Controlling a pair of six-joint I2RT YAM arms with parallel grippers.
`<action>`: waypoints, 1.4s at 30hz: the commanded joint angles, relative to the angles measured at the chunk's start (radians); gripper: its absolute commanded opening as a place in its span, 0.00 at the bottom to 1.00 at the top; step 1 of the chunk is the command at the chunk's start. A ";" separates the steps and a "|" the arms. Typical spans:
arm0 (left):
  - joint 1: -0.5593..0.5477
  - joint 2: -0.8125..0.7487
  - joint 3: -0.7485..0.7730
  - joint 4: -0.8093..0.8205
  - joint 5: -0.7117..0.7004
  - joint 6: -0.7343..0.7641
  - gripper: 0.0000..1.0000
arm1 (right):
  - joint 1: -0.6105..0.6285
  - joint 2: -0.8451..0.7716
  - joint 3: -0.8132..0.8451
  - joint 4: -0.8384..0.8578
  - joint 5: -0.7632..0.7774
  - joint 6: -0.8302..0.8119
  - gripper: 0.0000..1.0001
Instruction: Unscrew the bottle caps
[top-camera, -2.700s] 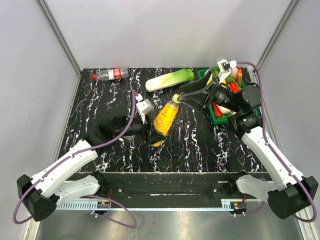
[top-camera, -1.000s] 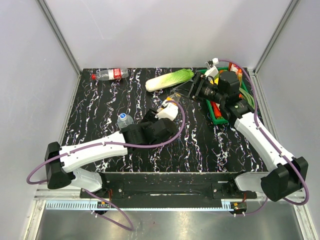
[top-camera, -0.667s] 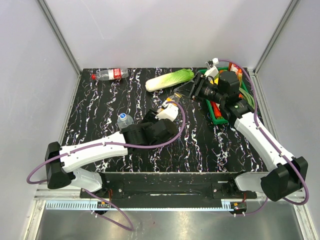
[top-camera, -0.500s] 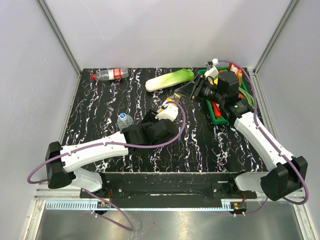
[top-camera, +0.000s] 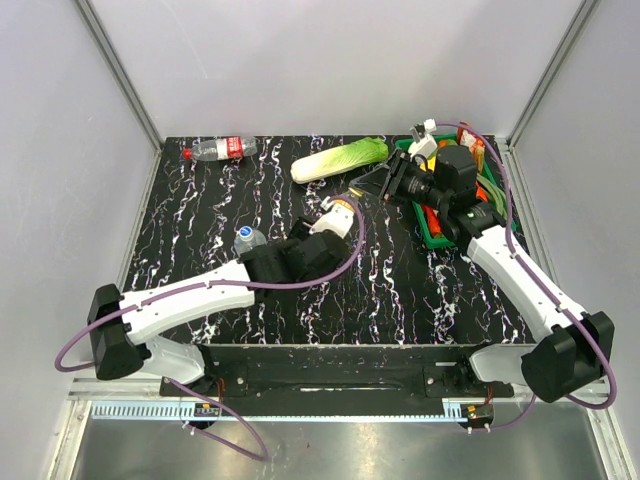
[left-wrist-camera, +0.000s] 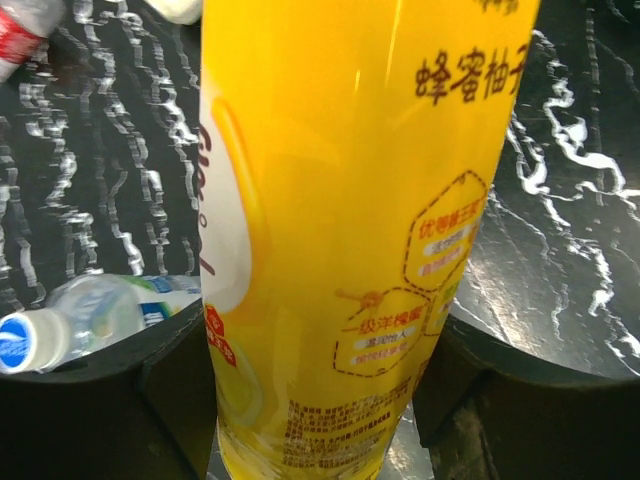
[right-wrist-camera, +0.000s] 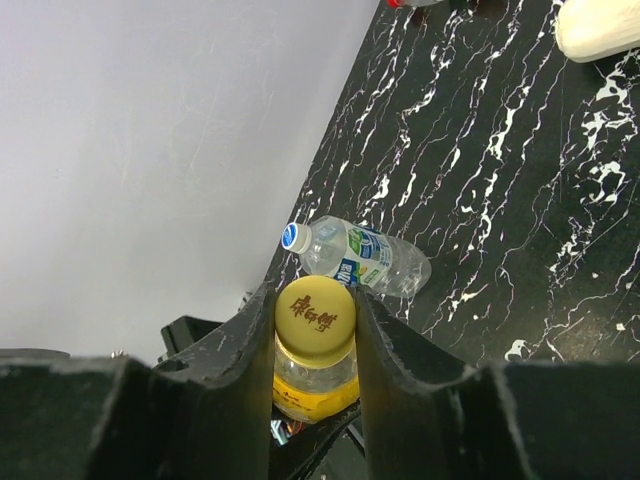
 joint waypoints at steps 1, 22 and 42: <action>0.070 -0.085 -0.061 0.161 0.245 -0.005 0.01 | 0.005 -0.039 -0.025 0.120 -0.064 -0.020 0.00; 0.484 -0.459 -0.390 0.736 1.421 -0.183 0.02 | 0.005 -0.024 -0.114 0.769 -0.472 0.187 0.00; 0.489 -0.384 -0.408 1.112 1.718 -0.393 0.05 | 0.005 -0.016 -0.145 1.174 -0.552 0.397 0.26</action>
